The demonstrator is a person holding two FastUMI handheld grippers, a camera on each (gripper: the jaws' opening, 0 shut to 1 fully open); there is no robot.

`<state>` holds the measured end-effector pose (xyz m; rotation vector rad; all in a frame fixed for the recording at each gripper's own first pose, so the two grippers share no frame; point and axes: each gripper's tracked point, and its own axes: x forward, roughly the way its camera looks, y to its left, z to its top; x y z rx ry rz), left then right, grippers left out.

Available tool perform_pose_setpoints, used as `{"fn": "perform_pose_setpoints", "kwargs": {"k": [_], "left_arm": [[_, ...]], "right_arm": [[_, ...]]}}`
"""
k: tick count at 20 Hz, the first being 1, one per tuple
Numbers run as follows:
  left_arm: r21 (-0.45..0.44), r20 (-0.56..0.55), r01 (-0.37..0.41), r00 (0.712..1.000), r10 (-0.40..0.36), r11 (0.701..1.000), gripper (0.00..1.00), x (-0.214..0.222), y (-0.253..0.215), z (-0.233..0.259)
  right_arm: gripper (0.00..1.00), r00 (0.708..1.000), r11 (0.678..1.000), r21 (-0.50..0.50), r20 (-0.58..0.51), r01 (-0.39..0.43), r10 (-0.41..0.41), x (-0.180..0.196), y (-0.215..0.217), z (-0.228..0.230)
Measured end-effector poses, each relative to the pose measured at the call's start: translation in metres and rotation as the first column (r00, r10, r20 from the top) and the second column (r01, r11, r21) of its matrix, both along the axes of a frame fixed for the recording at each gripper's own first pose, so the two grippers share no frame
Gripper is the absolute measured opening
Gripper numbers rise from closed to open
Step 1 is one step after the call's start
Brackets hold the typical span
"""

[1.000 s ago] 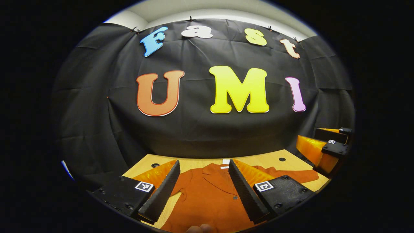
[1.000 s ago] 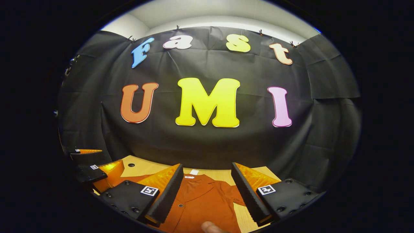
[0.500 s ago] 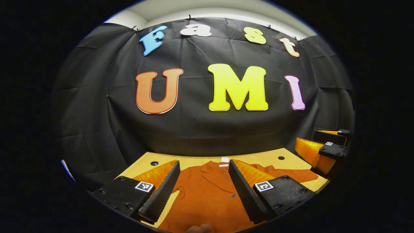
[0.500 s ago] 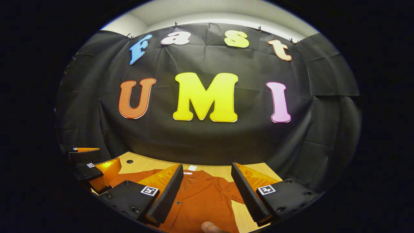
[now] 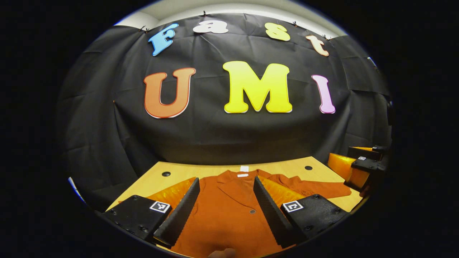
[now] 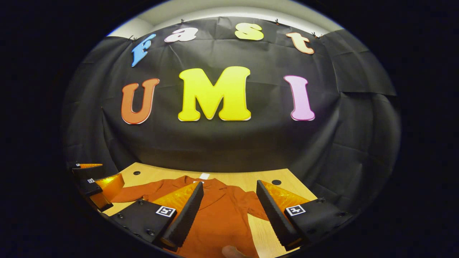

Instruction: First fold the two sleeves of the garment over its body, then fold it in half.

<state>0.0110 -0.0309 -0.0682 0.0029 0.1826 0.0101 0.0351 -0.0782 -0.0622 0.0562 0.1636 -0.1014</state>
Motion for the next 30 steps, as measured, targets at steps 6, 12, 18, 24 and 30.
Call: {"fn": "perform_pose_setpoints", "kwargs": {"k": [6, 12, 18, 24, 30], "left_arm": [[-0.013, -0.126, -0.007, 0.992, 0.006, 1.0, 0.98, 0.0, -0.02, -0.038], [0.001, -0.226, -0.007, 0.974, 0.007, 1.0, 0.98, -0.005, -0.037, -0.07], [0.022, -0.291, -0.025, 0.956, 0.031, 0.999, 0.98, -0.011, -0.043, -0.086], [0.036, -0.348, -0.057, 0.935, 0.066, 0.998, 0.98, -0.017, -0.048, -0.101], [0.037, -0.381, -0.081, 0.92, 0.089, 0.996, 0.98, -0.023, -0.05, -0.115]], "right_arm": [[0.98, 0.974, 0.984, 0.026, -0.154, 0.174, -0.169, 0.02, -0.101, -0.055], [0.95, 0.871, 0.922, -0.043, -0.314, 0.385, -0.379, 0.024, -0.234, -0.128], [0.93, 0.679, 0.847, -0.026, -0.586, 0.53, -0.443, 0.014, -0.328, -0.229], [0.94, 0.539, 0.855, -0.004, -0.775, 0.518, -0.33, 0.015, -0.345, -0.272], [0.95, 0.432, 0.808, 0.076, -0.872, 0.584, -0.23, 0.013, -0.342, -0.272]]}}
